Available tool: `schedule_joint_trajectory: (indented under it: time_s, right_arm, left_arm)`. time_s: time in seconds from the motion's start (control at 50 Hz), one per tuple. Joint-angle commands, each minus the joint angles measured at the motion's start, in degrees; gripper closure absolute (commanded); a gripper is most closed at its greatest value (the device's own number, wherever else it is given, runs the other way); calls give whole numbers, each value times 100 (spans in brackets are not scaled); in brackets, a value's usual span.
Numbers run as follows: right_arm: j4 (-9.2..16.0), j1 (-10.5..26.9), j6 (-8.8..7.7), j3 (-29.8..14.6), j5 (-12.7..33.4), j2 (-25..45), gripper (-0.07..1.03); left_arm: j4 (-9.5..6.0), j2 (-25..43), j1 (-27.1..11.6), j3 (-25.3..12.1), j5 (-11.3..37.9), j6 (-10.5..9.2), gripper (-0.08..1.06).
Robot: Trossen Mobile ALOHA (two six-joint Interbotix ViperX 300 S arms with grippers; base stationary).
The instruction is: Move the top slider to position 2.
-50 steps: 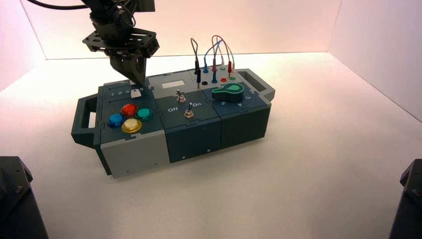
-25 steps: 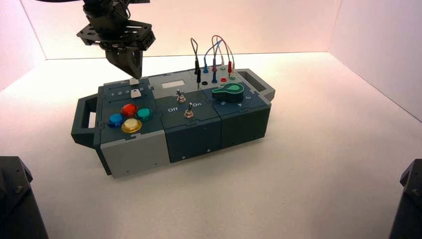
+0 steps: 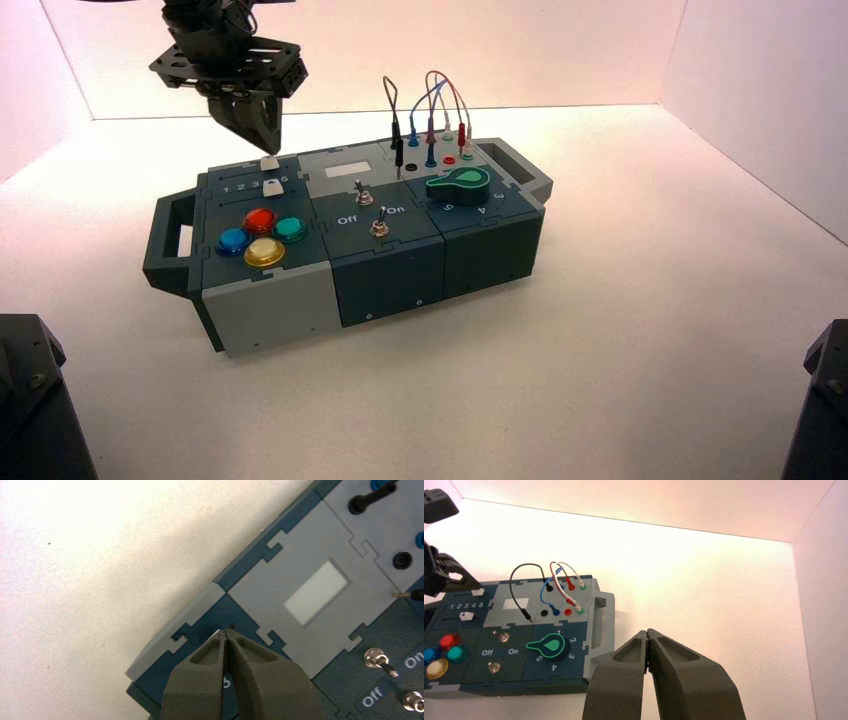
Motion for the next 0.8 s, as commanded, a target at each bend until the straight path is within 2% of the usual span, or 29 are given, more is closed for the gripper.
schedule_joint_trajectory:
  time_s: [0.02,0.4,0.8]
  right_arm:
    - [18,-9,18,-88,-26,35,99]
    - [18,-9,18,-88,-18,35,99]
    - [18,-9,18,-88,-9,35,99]
  left_arm:
    - [44,-97,88,-123,-35,26,101]
    - [70,-9,123,-158,-70,35,101]
    - [44,88,-185,-334,-79,35,101]
